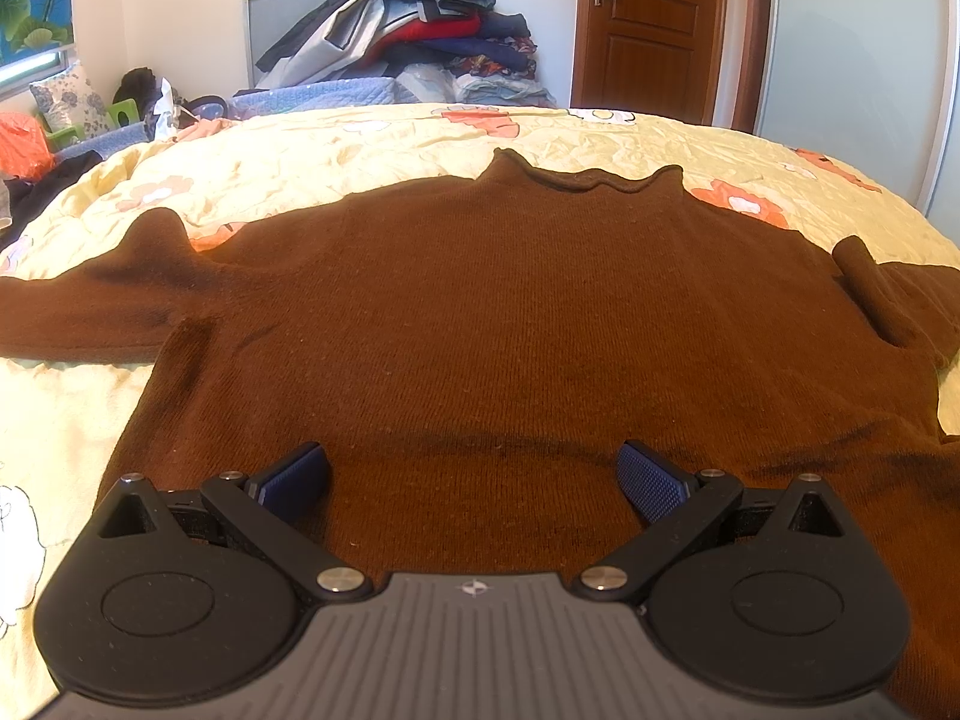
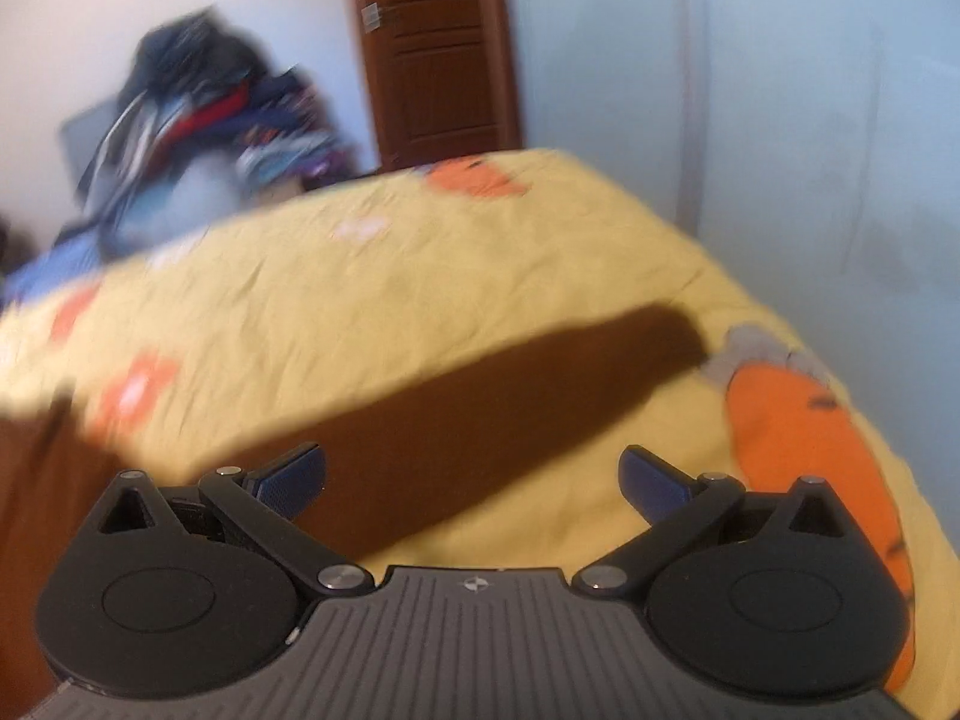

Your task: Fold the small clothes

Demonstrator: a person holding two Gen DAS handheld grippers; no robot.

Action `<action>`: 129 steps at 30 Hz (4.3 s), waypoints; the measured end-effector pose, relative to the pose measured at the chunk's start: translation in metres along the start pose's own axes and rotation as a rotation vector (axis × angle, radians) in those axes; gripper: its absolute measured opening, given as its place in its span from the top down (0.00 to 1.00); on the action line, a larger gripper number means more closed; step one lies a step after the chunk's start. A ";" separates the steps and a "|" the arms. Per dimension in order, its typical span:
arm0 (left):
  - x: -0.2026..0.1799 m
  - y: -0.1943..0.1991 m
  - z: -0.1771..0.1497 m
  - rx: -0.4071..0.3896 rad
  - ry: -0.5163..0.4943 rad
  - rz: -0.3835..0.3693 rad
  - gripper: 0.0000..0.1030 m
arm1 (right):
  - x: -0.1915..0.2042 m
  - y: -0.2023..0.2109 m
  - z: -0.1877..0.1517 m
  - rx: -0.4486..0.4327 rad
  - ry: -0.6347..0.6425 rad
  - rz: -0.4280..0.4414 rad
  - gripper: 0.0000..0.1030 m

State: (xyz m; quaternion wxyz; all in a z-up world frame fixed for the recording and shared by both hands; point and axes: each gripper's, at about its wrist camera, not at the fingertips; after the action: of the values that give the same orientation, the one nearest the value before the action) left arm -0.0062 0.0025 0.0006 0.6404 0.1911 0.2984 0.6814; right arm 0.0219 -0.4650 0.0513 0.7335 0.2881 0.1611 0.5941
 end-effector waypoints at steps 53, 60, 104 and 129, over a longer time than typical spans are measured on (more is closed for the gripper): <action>0.090 -0.012 0.060 0.090 0.436 -0.205 0.03 | 0.166 0.001 -0.021 0.028 -0.232 0.629 0.28; 0.083 -0.041 0.064 0.156 0.398 -0.051 0.93 | 0.130 -0.020 -0.029 0.036 -0.223 0.542 0.18; 0.089 -0.002 0.068 -0.030 0.154 0.004 0.26 | 0.210 -0.021 -0.024 0.087 0.265 0.500 0.35; 0.418 -0.002 0.078 -0.284 1.066 0.272 0.27 | 0.233 -0.025 -0.088 -0.019 0.590 0.454 0.08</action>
State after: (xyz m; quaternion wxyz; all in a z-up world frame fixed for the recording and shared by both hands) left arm 0.0008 0.4273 0.0071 0.3272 -0.2306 0.4583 0.7935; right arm 0.0468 -0.2234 -0.0080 0.5079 0.1258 0.2922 0.8005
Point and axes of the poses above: each gripper's, at about its wrist camera, not at the fingertips, and y roughly against the way its jaws point, x to its left, z to its top, and after that the axes turned 9 degrees about y, right-handed
